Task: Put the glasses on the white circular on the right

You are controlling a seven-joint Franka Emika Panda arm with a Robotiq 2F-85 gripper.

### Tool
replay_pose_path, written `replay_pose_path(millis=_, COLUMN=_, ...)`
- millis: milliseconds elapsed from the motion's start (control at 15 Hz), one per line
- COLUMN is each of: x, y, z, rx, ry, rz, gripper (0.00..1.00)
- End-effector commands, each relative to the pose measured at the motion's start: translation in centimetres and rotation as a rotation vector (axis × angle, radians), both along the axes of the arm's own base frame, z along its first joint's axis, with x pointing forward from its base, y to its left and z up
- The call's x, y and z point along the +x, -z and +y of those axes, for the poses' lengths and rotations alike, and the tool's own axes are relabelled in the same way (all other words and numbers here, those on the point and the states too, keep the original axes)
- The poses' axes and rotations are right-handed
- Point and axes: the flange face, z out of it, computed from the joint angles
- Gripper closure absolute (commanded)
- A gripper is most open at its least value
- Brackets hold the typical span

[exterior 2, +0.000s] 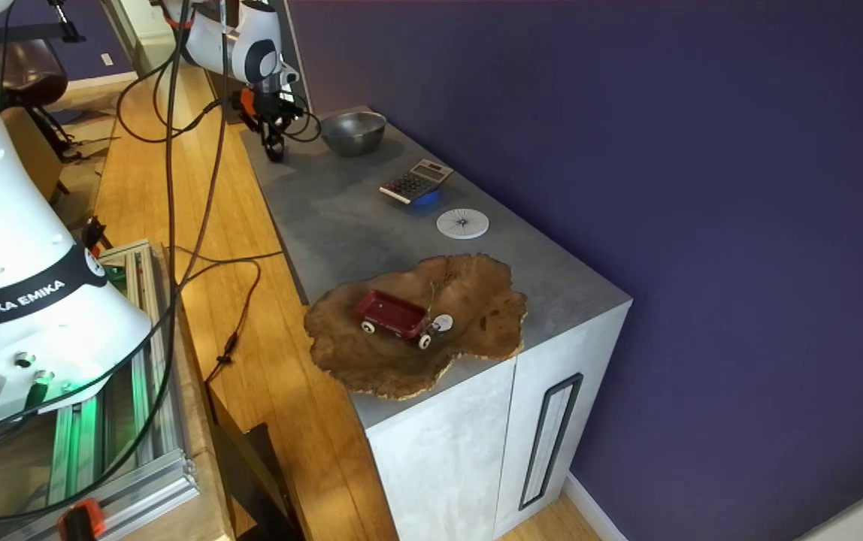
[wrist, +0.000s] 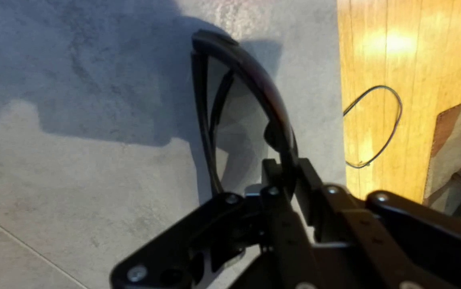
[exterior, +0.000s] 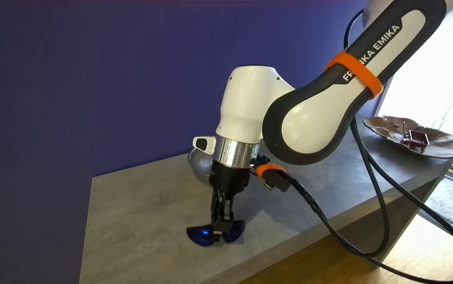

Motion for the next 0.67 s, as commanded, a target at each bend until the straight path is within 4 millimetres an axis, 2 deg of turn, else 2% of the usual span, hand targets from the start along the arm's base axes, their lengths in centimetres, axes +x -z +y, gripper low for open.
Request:
replay_pose_path(millis=0, x=-1.4, y=-3.0, z=-1.4, rx=-0.036, ry=0.001, rz=-0.002, gripper=0.92)
replay_pose_path(millis=200, x=-3.3, y=-5.3, z=-3.8, rx=-0.082, ry=0.029, rz=0.004, gripper=0.92)
replay_pose_path(millis=400, x=-4.2, y=-7.4, z=-6.5, rx=-0.082, ry=0.158, rz=-0.003, gripper=0.93)
replay_pose_path(millis=600, x=-4.6, y=-9.3, z=-10.1, rx=-0.095, ry=0.338, rz=-0.025, gripper=0.93)
